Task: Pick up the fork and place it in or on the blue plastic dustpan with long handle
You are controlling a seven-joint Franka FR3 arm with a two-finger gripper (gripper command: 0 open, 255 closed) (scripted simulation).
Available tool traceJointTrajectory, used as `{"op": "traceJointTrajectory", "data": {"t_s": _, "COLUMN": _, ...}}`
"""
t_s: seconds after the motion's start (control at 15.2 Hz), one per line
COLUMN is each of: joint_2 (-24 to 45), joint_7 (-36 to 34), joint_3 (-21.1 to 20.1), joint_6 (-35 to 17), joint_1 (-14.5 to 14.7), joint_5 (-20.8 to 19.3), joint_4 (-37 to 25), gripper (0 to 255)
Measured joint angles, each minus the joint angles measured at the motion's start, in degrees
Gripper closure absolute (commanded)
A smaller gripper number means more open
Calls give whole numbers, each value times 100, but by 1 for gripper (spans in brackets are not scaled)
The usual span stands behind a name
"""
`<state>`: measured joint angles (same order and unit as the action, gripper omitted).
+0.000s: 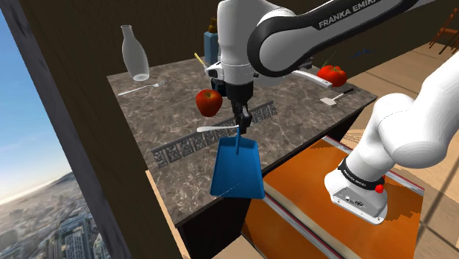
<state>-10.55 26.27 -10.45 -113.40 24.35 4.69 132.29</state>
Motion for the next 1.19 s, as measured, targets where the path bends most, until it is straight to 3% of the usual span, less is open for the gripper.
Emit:
{"op": "traceJointTrajectory", "data": {"t_s": 0.46, "joint_2": 29, "joint_7": -8, "joint_3": -8, "joint_6": -85, "joint_1": 5, "joint_5": 2, "joint_4": 53, "gripper": 255}}
{"op": "traceJointTrajectory", "data": {"t_s": 0.53, "joint_2": 29, "joint_7": -8, "joint_3": -8, "joint_6": -85, "joint_1": 5, "joint_5": 2, "joint_4": 53, "gripper": 0}}
{"op": "traceJointTrajectory", "data": {"t_s": 0.92, "joint_2": 29, "joint_7": -9, "joint_3": -9, "joint_6": -86, "joint_1": 5, "joint_5": 2, "joint_4": 53, "gripper": 0}}
{"op": "traceJointTrajectory", "data": {"t_s": 1.19, "joint_2": -90, "joint_7": -3, "joint_3": 24, "joint_6": 514, "joint_1": -13, "joint_5": -8, "joint_4": -439, "gripper": 0}}
